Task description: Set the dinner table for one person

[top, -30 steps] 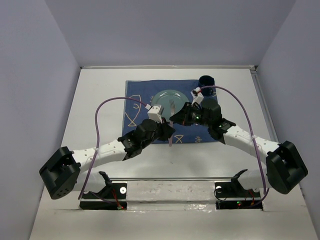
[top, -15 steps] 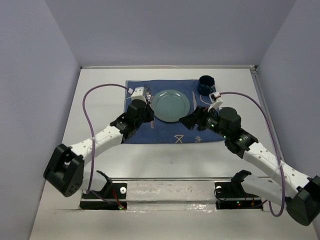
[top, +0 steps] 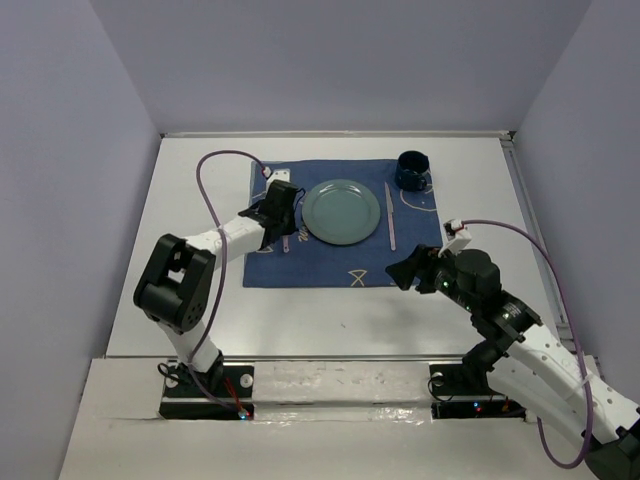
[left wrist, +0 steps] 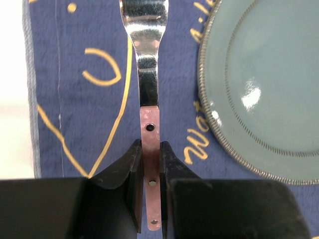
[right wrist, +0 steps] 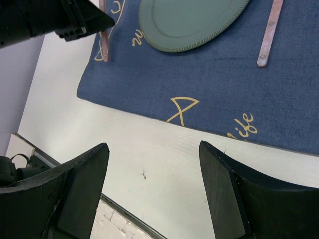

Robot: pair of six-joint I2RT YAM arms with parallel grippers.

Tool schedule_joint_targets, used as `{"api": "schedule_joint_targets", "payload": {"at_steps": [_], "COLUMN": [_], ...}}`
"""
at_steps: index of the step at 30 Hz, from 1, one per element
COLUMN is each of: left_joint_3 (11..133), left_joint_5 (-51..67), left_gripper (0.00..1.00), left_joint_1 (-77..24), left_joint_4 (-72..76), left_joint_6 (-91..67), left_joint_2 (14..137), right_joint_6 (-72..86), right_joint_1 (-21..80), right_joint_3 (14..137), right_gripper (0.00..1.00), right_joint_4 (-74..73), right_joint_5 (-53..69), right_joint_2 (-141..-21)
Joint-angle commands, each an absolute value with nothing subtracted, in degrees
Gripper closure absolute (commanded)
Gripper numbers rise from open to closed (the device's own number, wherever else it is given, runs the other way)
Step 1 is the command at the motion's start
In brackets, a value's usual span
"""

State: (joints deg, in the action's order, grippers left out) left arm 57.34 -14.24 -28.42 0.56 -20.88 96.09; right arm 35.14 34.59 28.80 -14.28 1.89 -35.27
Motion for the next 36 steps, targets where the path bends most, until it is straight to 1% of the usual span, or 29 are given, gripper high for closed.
{"api": "schedule_joint_targets", "payload": {"at_steps": [1, 10, 23, 24, 25, 29, 33, 34, 35, 36], "left_joint_3": [63.4, 65.2, 67.9, 67.9, 67.9, 67.9, 67.2, 67.1, 67.1, 67.3], "left_joint_5": [-16.3, -17.1, -16.9, -17.0, -17.1, -17.6, -17.8, -17.8, -17.9, -19.0], "left_gripper": [1.00, 1.00, 1.00, 0.99, 0.95, 0.89, 0.78, 0.61, 0.52, 0.44], "left_joint_1": [-28.7, -28.6, -28.6, -28.6, -28.5, -28.4, -28.4, -28.4, -28.4, -28.4], "left_joint_4": [-1.3, -2.5, -1.9, -2.0, -1.9, -2.5, -2.3, -2.3, -2.5, -2.7], "left_joint_6": [-16.9, -15.8, -15.1, -15.2, -15.6, -15.9, -16.3, -16.6, -16.6, -16.9], "left_joint_2": [97.4, 101.9, 104.9, 105.2, 105.5, 106.4, 106.2, 106.1, 105.9, 105.4], "right_joint_6": [35.0, 35.3, 35.5, 35.5, 35.5, 35.4, 35.6, 35.8, 35.9, 35.8], "right_joint_1": [35.1, 35.1, 35.1, 35.1, 35.1, 35.1, 35.1, 35.1, 35.1, 35.1], "right_joint_3": [27.5, 26.2, 26.2, 26.0, 25.9, 26.4, 27.4, 27.6, 27.9, 28.5], "right_gripper": [0.22, 0.22, 0.22, 0.22, 0.22, 0.22, 0.22, 0.22, 0.22, 0.22], "right_joint_4": [-16.3, -18.1, -18.1, -18.2, -18.2, -18.3, -19.0, -19.2, -19.3, -19.5], "right_joint_5": [1.1, 0.4, 1.1, 1.0, 0.9, 0.4, -0.4, -1.5, -1.6, -1.8], "right_joint_2": [-33.6, -29.9, -30.6, -30.6, -30.5, -30.7, -30.3, -30.2, -30.2, -30.1]}}
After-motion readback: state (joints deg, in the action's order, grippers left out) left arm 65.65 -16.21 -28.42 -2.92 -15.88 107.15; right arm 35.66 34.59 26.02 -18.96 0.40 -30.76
